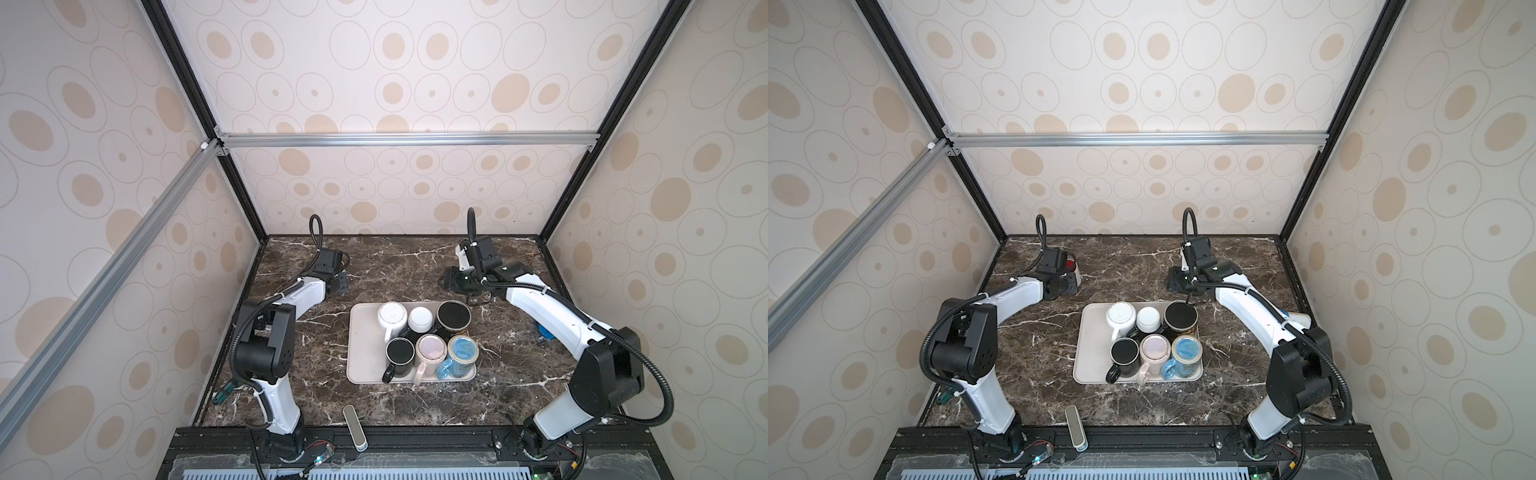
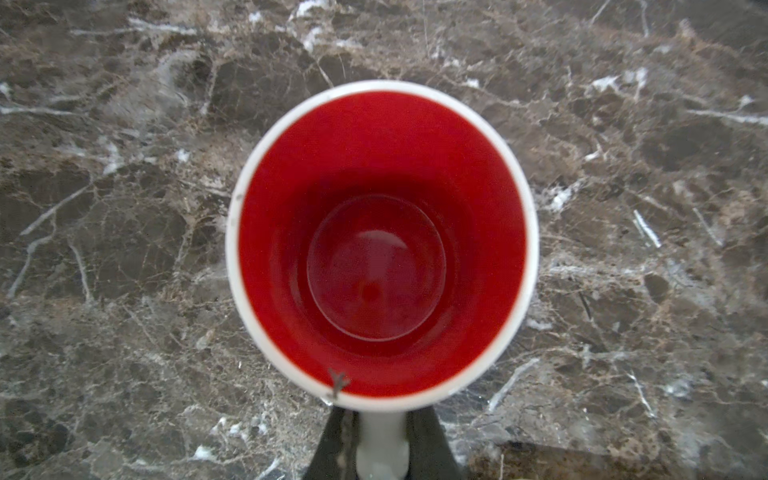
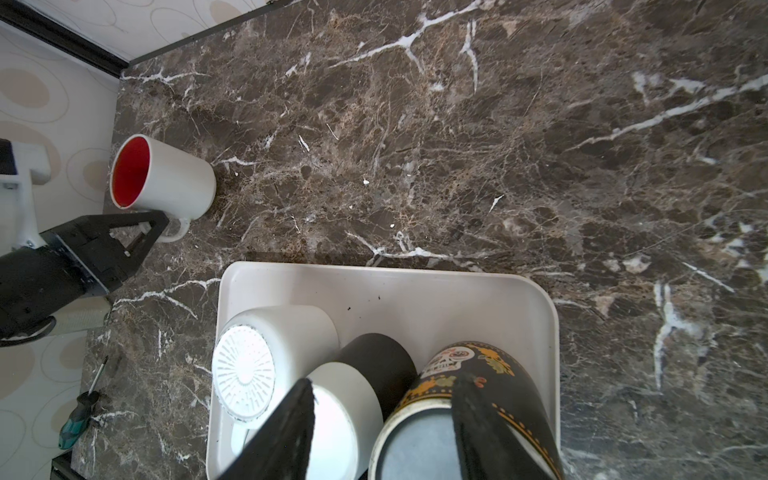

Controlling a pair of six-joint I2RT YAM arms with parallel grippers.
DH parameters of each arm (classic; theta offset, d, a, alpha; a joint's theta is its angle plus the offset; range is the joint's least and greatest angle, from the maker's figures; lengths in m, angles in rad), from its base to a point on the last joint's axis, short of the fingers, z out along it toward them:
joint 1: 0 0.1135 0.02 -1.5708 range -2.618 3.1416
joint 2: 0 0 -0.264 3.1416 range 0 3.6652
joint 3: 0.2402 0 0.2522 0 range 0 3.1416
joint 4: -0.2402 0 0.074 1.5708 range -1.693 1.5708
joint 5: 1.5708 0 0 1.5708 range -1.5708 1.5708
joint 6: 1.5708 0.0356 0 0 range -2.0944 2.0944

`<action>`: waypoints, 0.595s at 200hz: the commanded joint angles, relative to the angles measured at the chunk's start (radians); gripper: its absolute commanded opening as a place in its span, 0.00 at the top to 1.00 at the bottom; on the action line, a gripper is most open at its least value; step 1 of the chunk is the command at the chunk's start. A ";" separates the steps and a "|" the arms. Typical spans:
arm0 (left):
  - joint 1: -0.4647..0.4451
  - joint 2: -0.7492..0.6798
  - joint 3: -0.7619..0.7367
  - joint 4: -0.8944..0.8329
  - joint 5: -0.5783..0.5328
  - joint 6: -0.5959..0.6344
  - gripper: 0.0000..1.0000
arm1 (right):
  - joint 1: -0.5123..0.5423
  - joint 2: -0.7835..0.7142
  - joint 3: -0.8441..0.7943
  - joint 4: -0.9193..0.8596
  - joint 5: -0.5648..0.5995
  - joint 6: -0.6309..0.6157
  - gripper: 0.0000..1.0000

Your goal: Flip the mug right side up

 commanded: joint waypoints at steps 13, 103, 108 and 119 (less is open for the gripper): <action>0.009 -0.012 0.001 0.096 -0.012 0.016 1.00 | 0.015 0.010 0.016 0.002 -0.010 0.005 0.44; 0.012 -0.027 -0.023 0.108 -0.007 0.046 0.96 | 0.040 0.009 0.009 0.003 -0.014 0.011 0.42; 0.013 -0.028 -0.025 0.107 -0.007 0.049 0.94 | 0.040 0.009 0.010 0.003 -0.014 0.012 0.42; 0.014 -0.028 -0.026 0.102 -0.009 0.058 0.90 | 0.040 0.007 0.010 0.001 -0.016 0.010 0.42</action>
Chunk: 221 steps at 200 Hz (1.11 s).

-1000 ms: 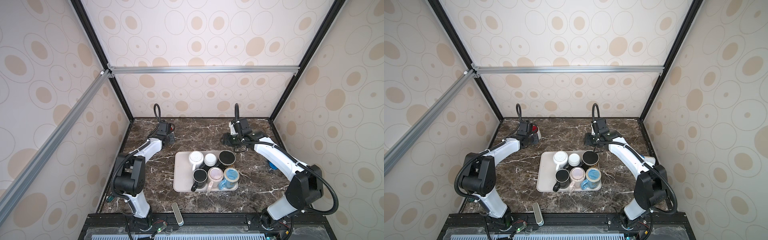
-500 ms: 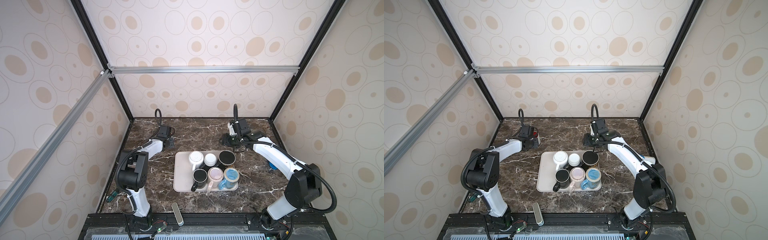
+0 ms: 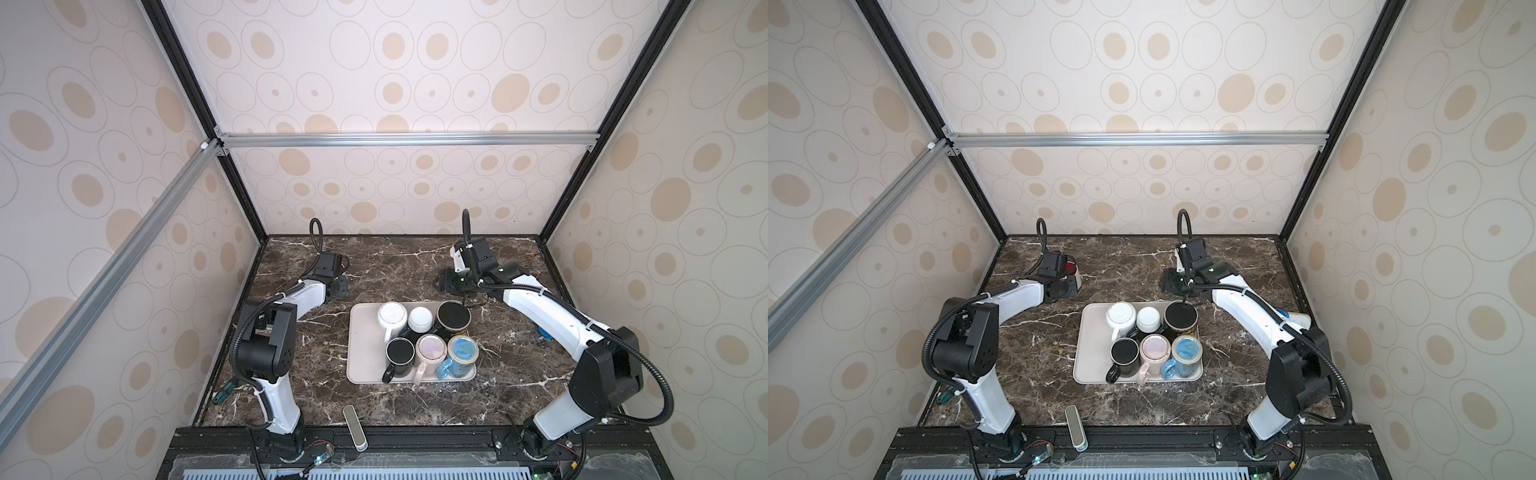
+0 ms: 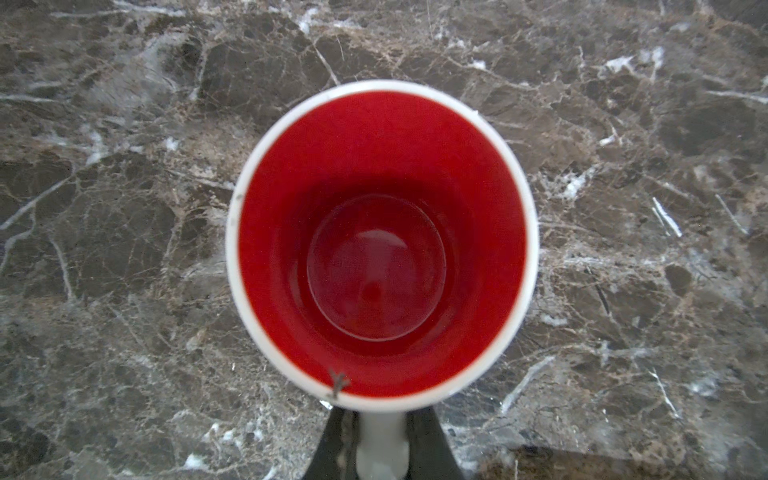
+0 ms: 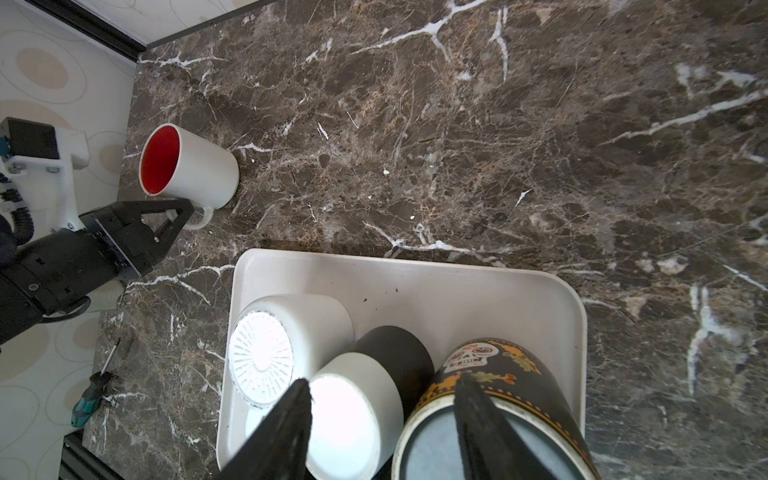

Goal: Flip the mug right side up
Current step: 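Open the left gripper and lift it off the white mug, then move the left gripper over the upside-down black mug while the right arm shifts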

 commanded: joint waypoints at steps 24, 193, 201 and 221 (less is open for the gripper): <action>0.010 -0.035 -0.001 0.050 -0.018 0.056 0.76 | 0.010 0.005 0.010 -0.005 -0.007 0.008 0.41; -0.047 -0.506 -0.279 0.119 0.189 -0.088 0.46 | 0.269 -0.148 -0.001 -0.041 0.394 0.133 0.44; -0.064 -0.530 -0.298 0.124 0.205 -0.094 0.46 | 0.297 -0.156 -0.009 -0.041 0.420 0.146 0.44; -0.109 -0.584 -0.340 0.124 0.234 -0.119 0.47 | 0.351 -0.170 -0.025 -0.042 0.411 0.215 0.45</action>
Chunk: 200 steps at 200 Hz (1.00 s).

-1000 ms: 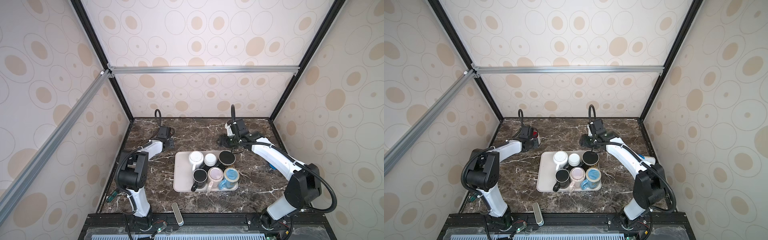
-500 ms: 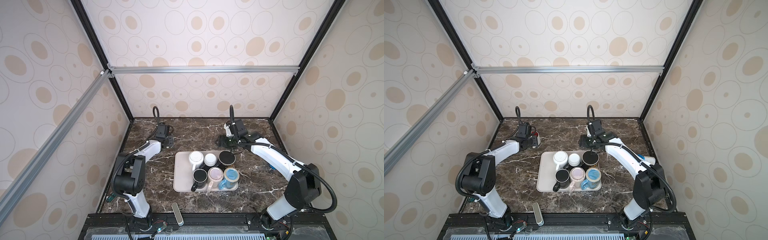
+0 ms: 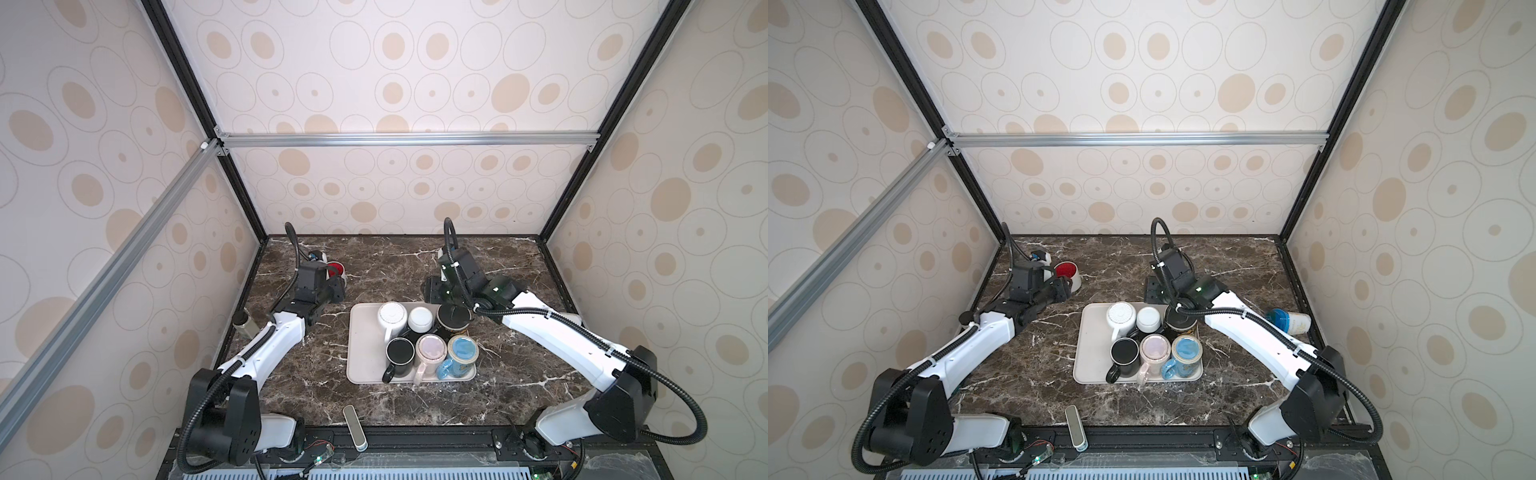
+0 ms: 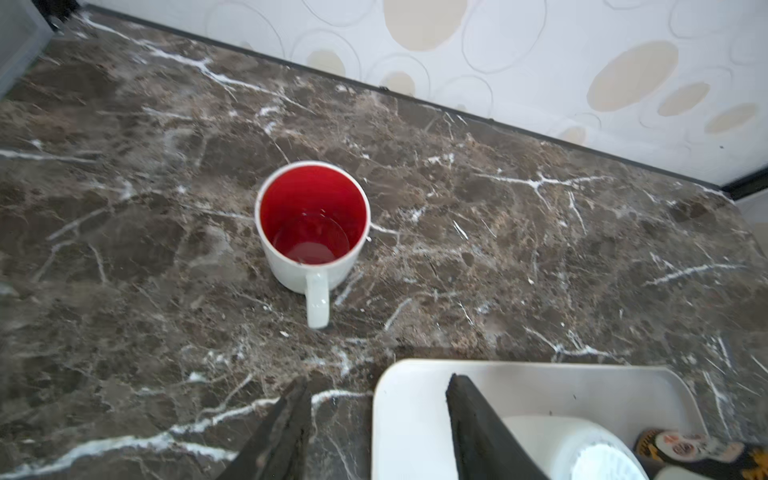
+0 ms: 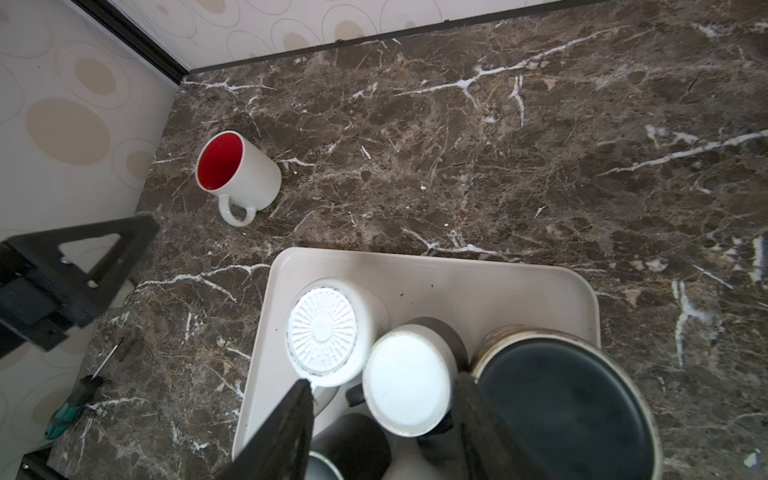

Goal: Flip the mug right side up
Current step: 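Move the left gripper over the upside-down black mug while the right arm shifts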

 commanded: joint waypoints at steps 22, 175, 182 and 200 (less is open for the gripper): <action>-0.098 -0.123 -0.088 0.009 0.046 -0.047 0.47 | 0.104 -0.028 -0.036 -0.022 0.055 0.130 0.49; -0.654 -0.332 -0.136 -0.376 -0.101 -0.095 0.53 | 0.146 -0.163 -0.146 -0.139 0.134 0.070 0.48; -0.666 -0.331 -0.134 -0.393 -0.101 -0.095 0.52 | 0.146 -0.168 -0.149 -0.143 0.136 0.070 0.48; -0.687 -0.327 -0.133 -0.433 -0.099 -0.089 0.52 | 0.146 -0.179 -0.157 -0.146 0.144 0.067 0.47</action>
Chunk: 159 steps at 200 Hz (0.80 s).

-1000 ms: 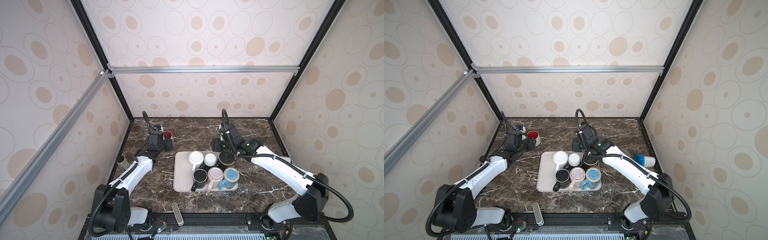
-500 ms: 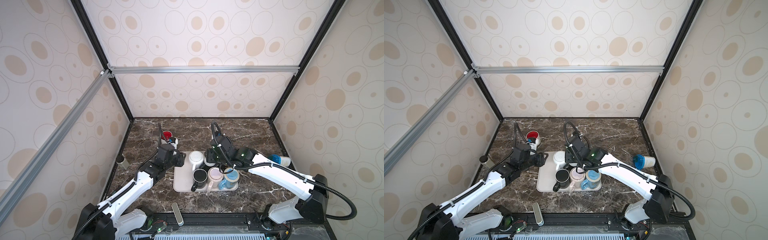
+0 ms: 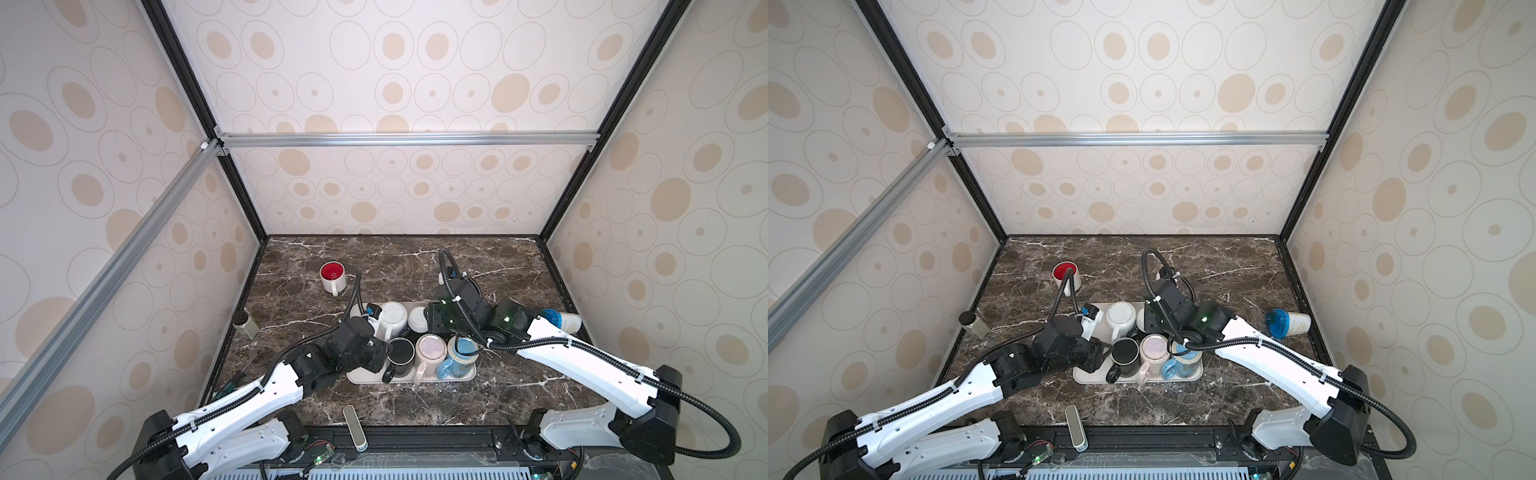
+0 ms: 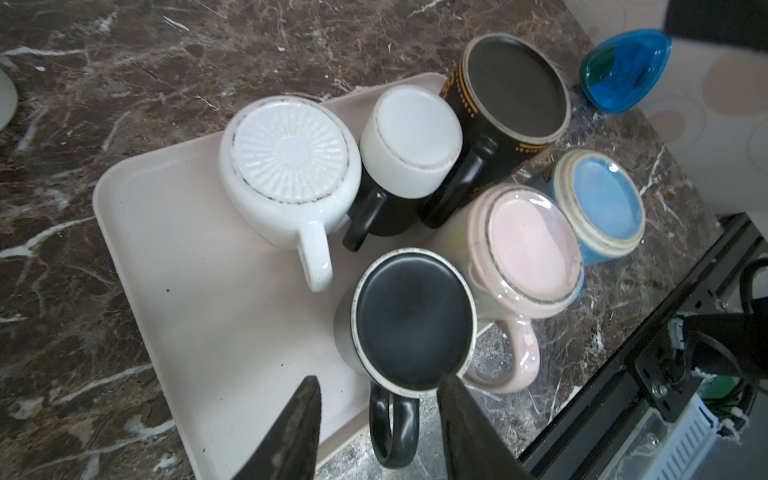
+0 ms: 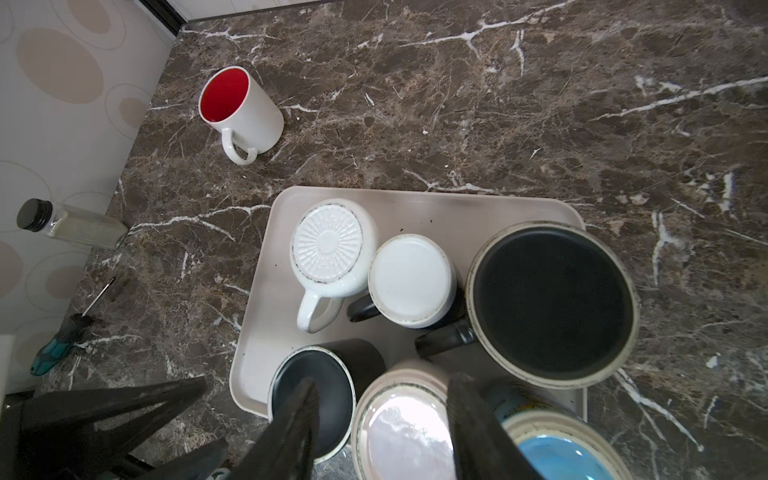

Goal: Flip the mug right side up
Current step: 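Move the left gripper over the upside-down black mug while the right arm shifts, then lower the left gripper onto the black mug's base and close on it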

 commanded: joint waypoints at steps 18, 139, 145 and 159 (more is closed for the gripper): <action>-0.056 0.010 0.010 -0.122 -0.025 -0.008 0.53 | -0.005 -0.021 -0.021 -0.052 0.036 -0.016 0.47; -0.128 0.100 0.000 -0.062 -0.058 -0.028 0.52 | -0.043 -0.016 -0.076 0.010 -0.034 0.005 0.47; -0.128 0.104 -0.005 -0.052 -0.063 -0.028 0.53 | -0.046 -0.020 -0.084 0.017 -0.039 0.006 0.47; -0.128 0.117 -0.015 -0.026 -0.065 -0.023 0.54 | -0.051 -0.028 -0.099 0.026 -0.048 0.013 0.47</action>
